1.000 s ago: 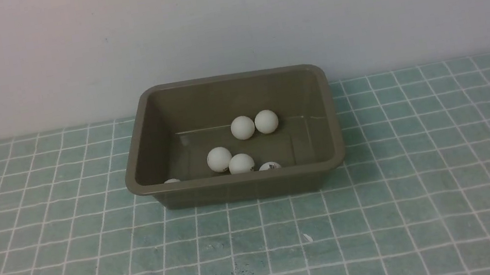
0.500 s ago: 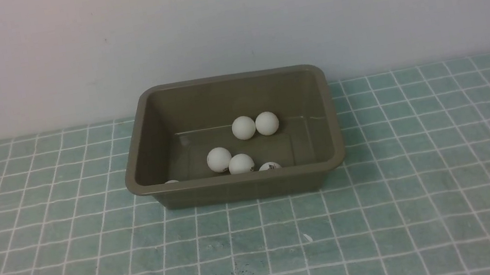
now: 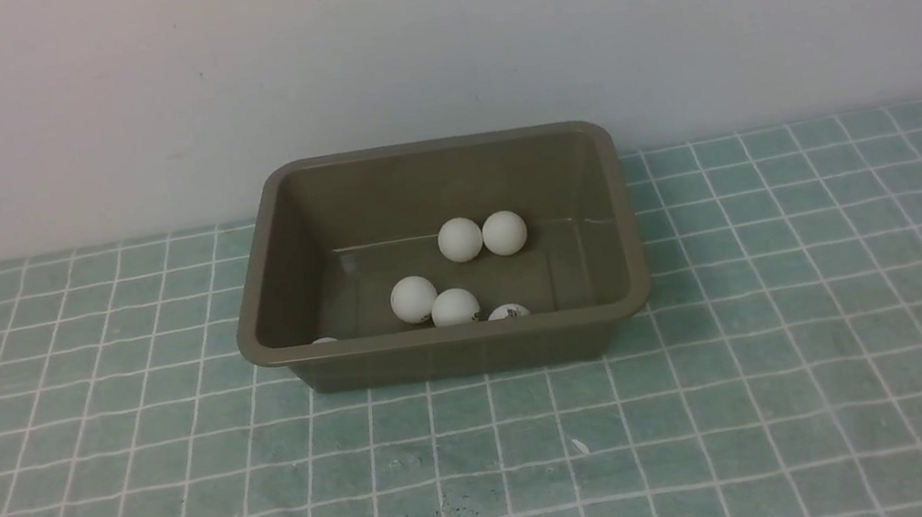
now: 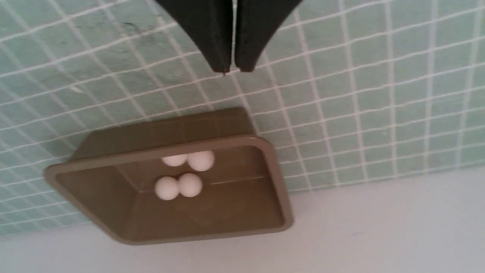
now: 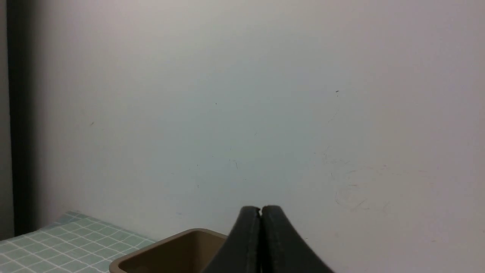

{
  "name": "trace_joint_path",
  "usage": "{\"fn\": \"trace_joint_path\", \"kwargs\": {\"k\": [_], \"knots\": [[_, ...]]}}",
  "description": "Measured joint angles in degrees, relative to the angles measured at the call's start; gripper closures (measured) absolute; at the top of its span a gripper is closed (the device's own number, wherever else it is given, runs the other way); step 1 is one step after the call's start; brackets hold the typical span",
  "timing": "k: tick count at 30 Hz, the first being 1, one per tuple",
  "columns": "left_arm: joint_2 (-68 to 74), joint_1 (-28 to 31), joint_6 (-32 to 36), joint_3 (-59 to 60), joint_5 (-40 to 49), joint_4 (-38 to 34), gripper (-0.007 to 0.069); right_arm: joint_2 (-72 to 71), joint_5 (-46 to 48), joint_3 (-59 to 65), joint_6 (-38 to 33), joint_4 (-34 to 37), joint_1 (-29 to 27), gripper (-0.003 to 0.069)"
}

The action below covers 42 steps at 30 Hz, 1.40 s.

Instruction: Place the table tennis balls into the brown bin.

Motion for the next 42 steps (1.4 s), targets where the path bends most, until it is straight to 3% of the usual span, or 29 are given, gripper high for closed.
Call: {"fn": "trace_joint_path", "kwargs": {"k": [4, 12, 16, 38, 42], "knots": [[-4.8, 4.2, -2.2, 7.1, -4.2, 6.5, 0.0629, 0.0, 0.0, 0.0, 0.1, 0.0, 0.0, 0.0673], [-12.2, 9.1, -2.6, 23.0, -8.7, 9.1, 0.0629, 0.0, -0.2, 0.0, 0.1, 0.0, 0.0, 0.0673], [-12.3, 9.0, -2.6, 23.6, -11.9, 9.2, 0.0629, 0.0, -0.2, 0.0, 0.1, -0.1, 0.0, 0.0673], [-12.3, 9.0, -2.6, 23.6, -11.9, 9.4, 0.0629, 0.0, 0.1, 0.2, 0.1, -0.2, 0.0, 0.0673], [-12.3, 9.0, -2.6, 23.6, -11.9, 9.4, 0.0629, 0.0, 1.4, 2.0, -1.3, 4.2, 0.0, 0.0673]]}}
